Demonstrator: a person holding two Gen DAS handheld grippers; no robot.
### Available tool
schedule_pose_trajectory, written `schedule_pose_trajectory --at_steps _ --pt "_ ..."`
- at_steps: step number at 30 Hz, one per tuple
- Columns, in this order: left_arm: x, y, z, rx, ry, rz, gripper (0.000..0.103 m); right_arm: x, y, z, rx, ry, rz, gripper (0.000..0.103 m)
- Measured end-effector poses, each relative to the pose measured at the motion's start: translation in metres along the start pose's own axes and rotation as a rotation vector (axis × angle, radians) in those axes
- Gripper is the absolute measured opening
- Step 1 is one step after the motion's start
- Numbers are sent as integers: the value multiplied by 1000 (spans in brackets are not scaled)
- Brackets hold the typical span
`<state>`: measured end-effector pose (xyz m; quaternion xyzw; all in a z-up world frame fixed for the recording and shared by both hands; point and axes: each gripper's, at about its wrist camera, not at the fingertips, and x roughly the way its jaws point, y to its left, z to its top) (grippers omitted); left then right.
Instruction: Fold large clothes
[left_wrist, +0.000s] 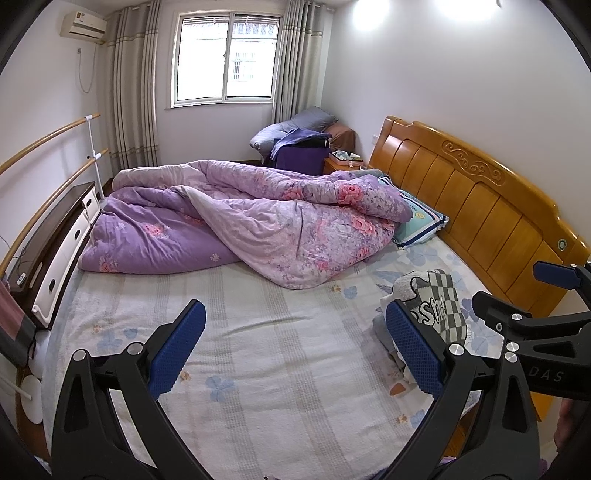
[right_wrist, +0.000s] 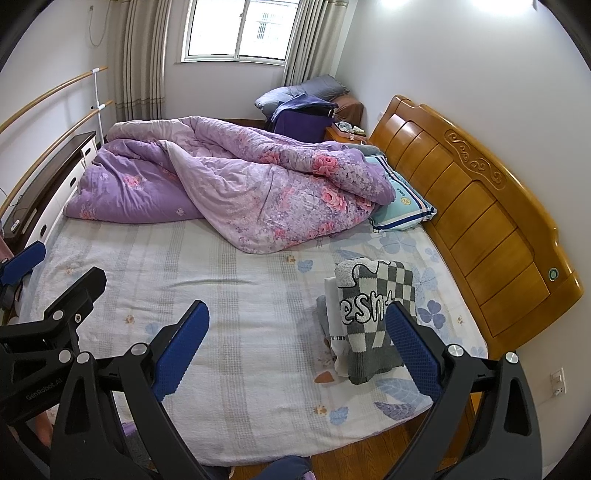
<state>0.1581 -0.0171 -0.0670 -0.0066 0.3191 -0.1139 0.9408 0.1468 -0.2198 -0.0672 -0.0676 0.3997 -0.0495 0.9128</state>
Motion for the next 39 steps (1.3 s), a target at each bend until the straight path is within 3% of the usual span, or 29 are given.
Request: schedule_pose_trajectory --at_steps 39 --pt "3 1 4 6 5 -1 98 7 -3 6 -6 6 8 93"
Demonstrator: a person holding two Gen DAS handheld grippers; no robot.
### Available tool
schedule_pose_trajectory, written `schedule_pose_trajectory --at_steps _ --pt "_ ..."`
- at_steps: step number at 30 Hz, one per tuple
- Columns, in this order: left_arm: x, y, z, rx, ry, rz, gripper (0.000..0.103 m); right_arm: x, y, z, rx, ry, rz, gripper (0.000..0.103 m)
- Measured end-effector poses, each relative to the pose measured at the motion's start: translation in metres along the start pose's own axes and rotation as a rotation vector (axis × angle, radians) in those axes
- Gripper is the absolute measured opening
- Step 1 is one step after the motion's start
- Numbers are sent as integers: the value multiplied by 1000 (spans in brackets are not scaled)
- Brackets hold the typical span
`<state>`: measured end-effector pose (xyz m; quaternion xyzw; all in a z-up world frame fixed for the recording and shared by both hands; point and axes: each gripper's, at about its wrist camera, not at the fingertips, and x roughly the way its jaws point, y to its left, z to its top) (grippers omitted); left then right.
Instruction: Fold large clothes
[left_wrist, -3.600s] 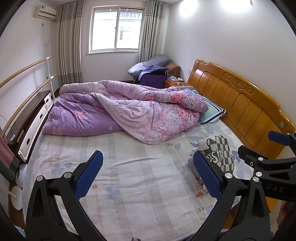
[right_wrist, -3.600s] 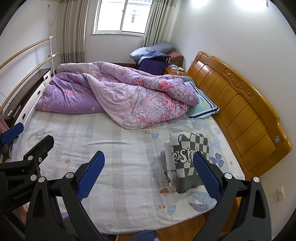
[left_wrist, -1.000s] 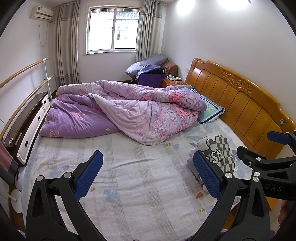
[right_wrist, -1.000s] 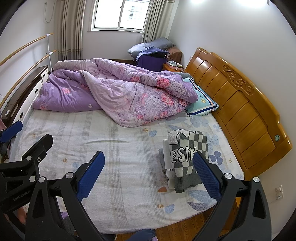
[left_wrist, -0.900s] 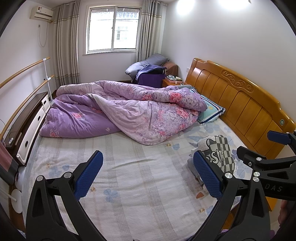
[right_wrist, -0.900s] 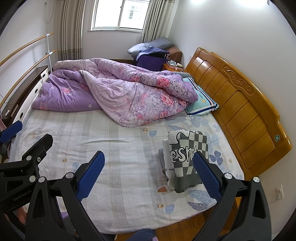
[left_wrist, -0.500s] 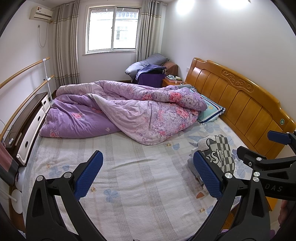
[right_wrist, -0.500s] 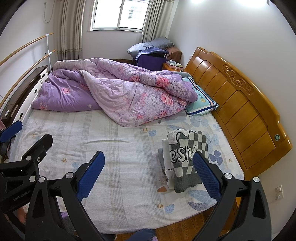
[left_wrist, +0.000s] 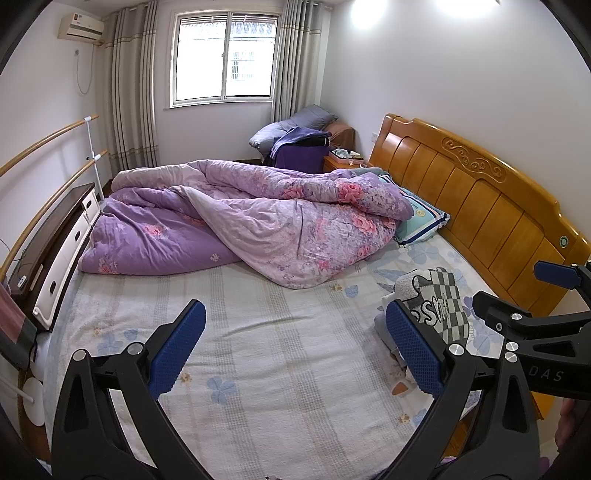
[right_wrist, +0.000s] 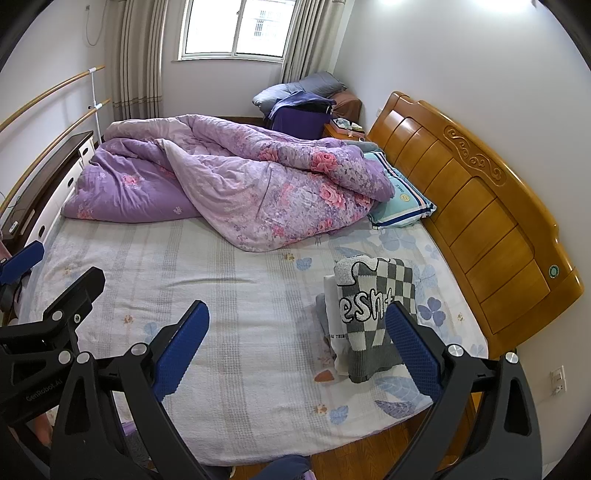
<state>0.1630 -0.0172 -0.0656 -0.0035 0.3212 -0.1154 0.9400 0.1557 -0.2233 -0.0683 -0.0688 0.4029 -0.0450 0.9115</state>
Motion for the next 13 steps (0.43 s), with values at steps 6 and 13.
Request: schedule_pose_trajectory --at_steps 6,13 --pt "3 2 -4 -2 13 -5 98 7 -2 -8 0 15 2 93" --pt "23 18 -18 -33 111 3 98 23 3 -7 -18 58 36 93"
